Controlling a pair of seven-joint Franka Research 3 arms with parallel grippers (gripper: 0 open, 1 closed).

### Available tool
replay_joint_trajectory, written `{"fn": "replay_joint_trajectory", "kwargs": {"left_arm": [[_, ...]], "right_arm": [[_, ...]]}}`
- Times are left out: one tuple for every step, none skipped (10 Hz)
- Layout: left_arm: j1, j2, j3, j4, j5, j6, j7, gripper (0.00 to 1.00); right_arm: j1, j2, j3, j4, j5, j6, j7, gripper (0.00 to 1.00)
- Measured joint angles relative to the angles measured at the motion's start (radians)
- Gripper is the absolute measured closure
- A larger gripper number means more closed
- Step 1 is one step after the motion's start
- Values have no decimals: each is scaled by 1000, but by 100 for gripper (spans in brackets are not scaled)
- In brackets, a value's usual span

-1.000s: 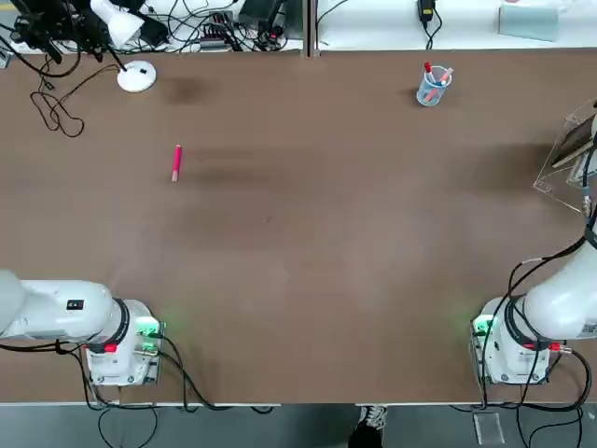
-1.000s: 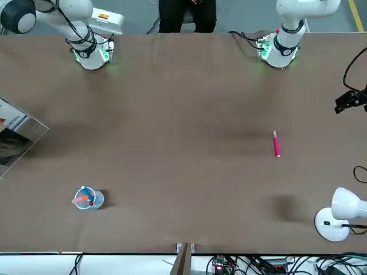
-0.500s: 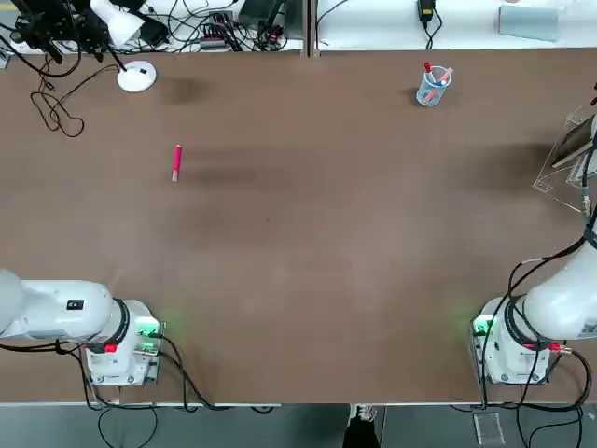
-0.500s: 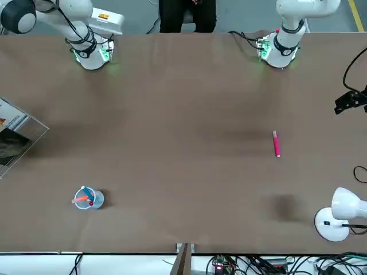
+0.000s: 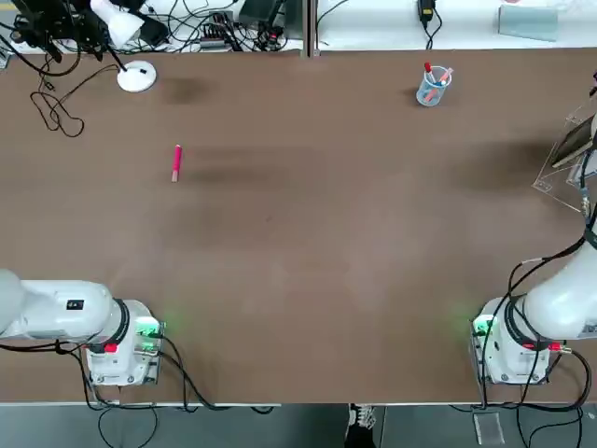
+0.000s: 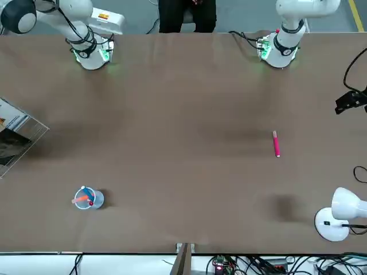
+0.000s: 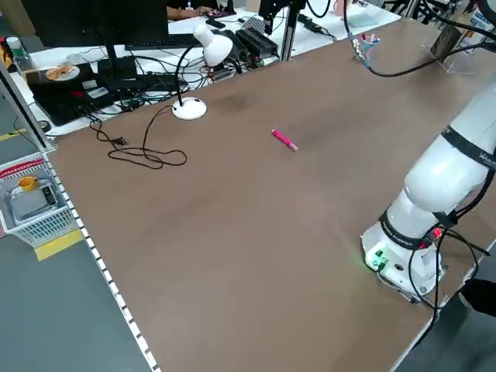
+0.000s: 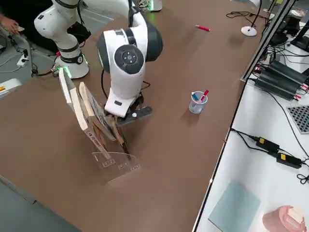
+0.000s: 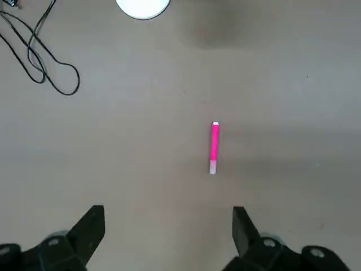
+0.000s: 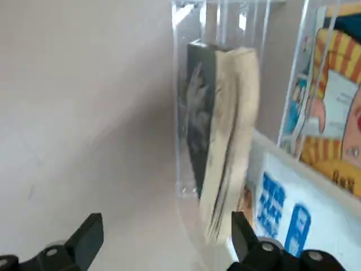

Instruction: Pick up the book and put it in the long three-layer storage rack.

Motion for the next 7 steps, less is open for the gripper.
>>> {"fn": "replay_joint_trajectory", "kwargs": {"left_arm": [[0, 0, 0, 1, 0, 1, 0, 0], [0, 0, 0, 3, 0, 2, 0, 0], [0, 0, 0, 7, 0, 2, 0, 0], [0, 0, 0, 10, 0, 2, 0, 0], [0, 0, 0, 13, 0, 2, 0, 0], [0, 1, 0, 17, 0, 3, 0, 0], [1, 2, 0, 23, 0, 3, 0, 0]], "right_arm": [[6, 0, 0, 16, 0, -13, 5, 0], [14, 0, 0, 24, 0, -18, 6, 0], [22, 0, 1, 26, 0, -19, 4, 0], [28, 0, 3, 26, 0, -18, -2, 0], [34, 0, 6, 26, 0, -18, -17, 0], [39, 0, 10, 26, 0, -18, -37, 0], [43, 0, 17, 26, 0, -13, -55, 0]]}}
